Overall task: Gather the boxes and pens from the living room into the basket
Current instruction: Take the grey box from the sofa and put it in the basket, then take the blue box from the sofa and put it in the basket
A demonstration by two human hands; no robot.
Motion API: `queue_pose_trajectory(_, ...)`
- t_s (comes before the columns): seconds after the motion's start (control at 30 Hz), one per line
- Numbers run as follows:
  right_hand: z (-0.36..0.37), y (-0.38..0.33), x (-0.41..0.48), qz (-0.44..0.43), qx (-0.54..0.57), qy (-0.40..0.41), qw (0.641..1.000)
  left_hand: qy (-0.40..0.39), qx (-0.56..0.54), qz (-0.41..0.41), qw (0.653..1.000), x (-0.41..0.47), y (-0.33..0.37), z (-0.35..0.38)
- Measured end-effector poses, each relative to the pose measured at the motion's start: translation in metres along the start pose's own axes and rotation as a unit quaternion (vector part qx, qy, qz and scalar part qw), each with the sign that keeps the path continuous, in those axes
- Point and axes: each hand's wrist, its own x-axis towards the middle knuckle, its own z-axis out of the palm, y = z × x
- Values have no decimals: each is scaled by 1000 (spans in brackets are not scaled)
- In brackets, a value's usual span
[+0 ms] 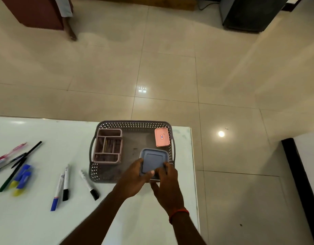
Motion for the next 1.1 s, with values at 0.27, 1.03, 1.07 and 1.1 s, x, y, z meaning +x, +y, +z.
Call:
queue_pose_trajectory(0.27,-6,13,-27,-15,-159,-73,984,-121,274,-64,952,25,-4,14)
queue_pose_trajectory(1.03,-137,-144,-89,-130,-99,-109,981,32,255,-49,965,-252,72,-93)
queue_pose_trajectory(1.07,-138,-153,-92,-147,-104,-119,976,44,252,-54,965,-265,72,-99)
queue_pose_trajectory(1.1,-138,-163,-96,-162,-104,-127,973,57,252,-59,964,-277,72,-105)
